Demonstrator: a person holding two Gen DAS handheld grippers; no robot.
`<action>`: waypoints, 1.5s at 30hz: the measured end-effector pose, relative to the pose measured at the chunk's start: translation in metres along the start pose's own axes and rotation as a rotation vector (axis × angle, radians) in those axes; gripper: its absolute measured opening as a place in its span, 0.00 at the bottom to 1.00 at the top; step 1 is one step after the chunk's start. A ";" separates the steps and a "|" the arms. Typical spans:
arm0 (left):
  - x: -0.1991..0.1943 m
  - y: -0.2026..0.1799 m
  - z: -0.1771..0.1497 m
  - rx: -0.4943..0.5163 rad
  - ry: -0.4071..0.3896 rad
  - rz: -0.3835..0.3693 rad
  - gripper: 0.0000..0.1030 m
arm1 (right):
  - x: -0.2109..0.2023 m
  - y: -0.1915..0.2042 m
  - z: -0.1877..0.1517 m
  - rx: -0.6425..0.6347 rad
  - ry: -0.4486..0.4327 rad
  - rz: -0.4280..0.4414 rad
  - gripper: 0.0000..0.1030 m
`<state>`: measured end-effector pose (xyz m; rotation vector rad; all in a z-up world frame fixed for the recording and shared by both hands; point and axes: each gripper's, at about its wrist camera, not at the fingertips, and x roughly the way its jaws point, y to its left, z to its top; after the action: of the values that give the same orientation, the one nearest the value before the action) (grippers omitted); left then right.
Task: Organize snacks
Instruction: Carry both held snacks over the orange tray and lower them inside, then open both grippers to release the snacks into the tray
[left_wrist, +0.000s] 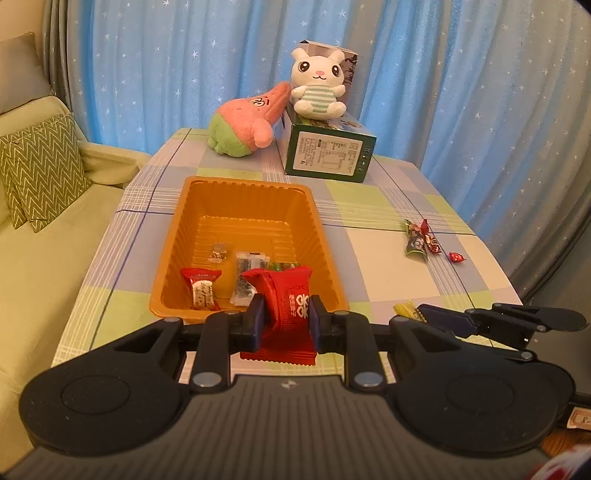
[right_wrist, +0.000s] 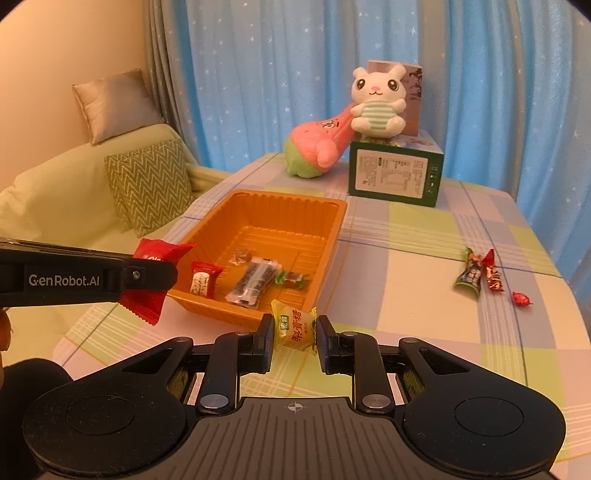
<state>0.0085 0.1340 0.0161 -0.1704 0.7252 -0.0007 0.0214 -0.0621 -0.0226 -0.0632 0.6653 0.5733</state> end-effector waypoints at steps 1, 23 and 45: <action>0.001 0.002 0.002 0.000 0.000 0.002 0.21 | 0.002 0.001 0.001 -0.003 0.002 0.002 0.23; 0.088 0.061 0.055 0.012 0.071 -0.003 0.21 | 0.105 -0.010 0.069 0.018 0.047 0.043 0.23; 0.124 0.086 0.064 -0.016 0.086 0.027 0.28 | 0.148 -0.026 0.078 0.056 0.076 0.046 0.23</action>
<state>0.1388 0.2210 -0.0322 -0.1770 0.8138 0.0237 0.1731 0.0058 -0.0527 -0.0173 0.7575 0.5986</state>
